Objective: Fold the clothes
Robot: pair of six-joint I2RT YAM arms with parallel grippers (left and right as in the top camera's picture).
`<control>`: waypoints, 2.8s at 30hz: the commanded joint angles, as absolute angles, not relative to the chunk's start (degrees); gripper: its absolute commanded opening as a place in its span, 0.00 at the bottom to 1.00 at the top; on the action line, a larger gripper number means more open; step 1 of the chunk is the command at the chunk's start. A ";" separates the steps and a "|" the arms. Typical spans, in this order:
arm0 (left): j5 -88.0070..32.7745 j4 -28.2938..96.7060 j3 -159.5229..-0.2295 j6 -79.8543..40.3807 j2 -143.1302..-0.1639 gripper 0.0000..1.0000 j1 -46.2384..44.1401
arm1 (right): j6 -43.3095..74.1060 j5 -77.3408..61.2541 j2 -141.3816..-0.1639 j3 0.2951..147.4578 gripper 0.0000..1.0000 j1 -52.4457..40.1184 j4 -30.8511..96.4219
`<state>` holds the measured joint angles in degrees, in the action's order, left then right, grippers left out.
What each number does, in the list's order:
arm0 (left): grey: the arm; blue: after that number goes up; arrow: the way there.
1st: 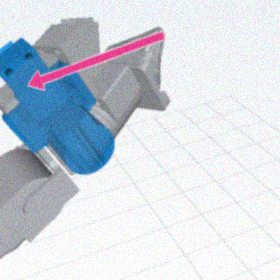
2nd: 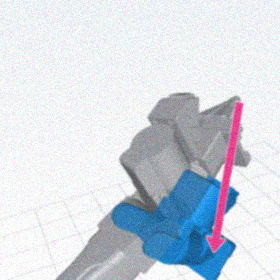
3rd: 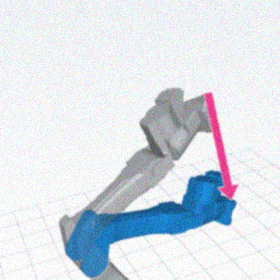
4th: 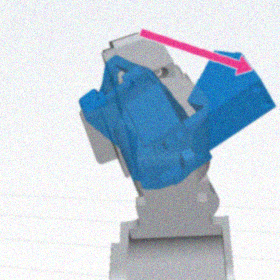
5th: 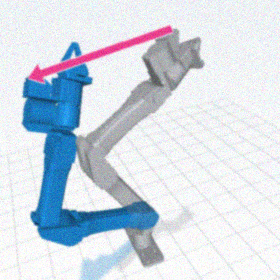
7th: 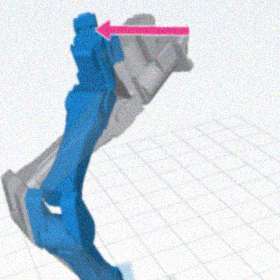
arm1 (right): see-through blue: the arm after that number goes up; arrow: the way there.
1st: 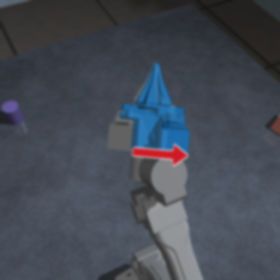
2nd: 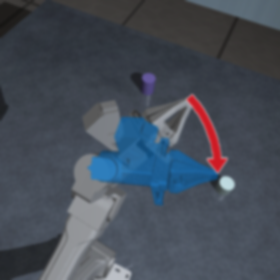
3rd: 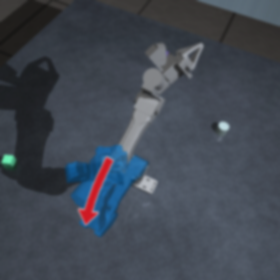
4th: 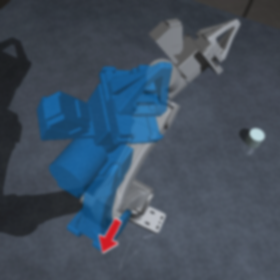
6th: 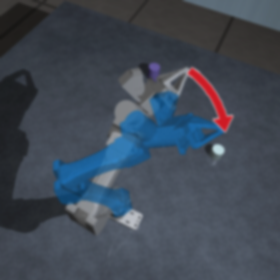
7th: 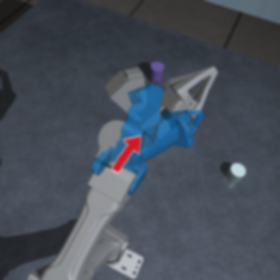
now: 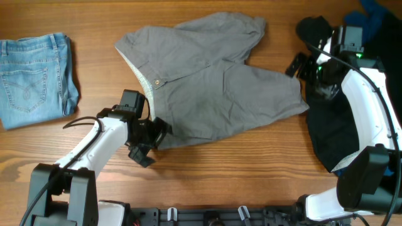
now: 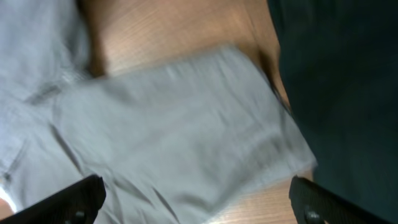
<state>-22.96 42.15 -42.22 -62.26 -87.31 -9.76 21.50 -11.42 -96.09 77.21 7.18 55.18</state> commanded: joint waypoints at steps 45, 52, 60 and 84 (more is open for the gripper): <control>0.05 44.66 -42.28 -64.71 -82.61 0.04 3.60 | 30.02 -20.86 -96.42 54.98 0.96 4.58 60.84; 0.10 44.62 -42.28 -64.69 -82.61 0.04 3.60 | 31.48 -23.20 -96.42 50.11 0.94 3.70 60.86; 0.10 44.66 -42.28 -64.66 -82.61 0.04 3.60 | 34.39 -23.94 -96.42 50.11 0.67 3.68 57.49; 0.08 52.88 -49.28 -47.46 -75.79 0.04 3.60 | 32.97 -13.26 -90.19 60.42 0.04 5.76 58.54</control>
<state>-0.95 50.26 -43.90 -54.85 -80.68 3.40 36.36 -18.52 -95.37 52.10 3.97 56.18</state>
